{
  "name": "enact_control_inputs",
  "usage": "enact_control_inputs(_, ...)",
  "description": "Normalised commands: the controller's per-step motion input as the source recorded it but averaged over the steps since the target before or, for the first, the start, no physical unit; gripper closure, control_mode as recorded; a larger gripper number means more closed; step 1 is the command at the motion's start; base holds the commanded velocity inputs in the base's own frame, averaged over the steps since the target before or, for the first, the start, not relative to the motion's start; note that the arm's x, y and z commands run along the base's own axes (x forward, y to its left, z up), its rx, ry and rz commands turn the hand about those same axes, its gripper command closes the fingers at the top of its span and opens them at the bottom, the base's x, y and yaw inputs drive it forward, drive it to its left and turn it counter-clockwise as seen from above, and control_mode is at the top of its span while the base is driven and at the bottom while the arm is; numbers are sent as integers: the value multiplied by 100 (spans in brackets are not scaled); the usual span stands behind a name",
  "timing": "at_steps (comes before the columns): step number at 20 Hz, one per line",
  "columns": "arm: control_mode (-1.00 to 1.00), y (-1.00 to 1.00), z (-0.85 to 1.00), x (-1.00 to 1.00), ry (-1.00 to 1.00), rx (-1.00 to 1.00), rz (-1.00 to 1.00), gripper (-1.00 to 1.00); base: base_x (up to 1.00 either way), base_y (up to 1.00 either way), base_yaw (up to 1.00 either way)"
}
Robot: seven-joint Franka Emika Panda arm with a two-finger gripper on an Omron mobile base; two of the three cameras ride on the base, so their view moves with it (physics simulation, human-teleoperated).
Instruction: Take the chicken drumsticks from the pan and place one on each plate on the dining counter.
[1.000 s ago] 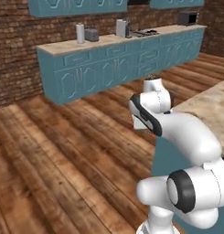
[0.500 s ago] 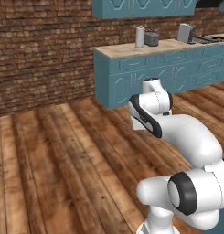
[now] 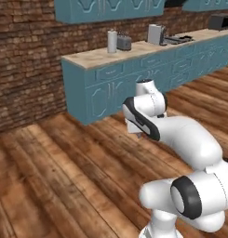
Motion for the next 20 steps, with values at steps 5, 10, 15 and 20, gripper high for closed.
enact_control_inputs(5,100,0,0,0,0,0,0,-100,100,8,-50)
enact_control_inputs(10,100,0,0,0,0,0,0,-100,100,17,-46)
enact_control_inputs(15,100,0,0,0,0,0,0,-100,100,18,-43)
enact_control_inputs(20,100,0,0,0,0,0,0,-100,100,13,-36)
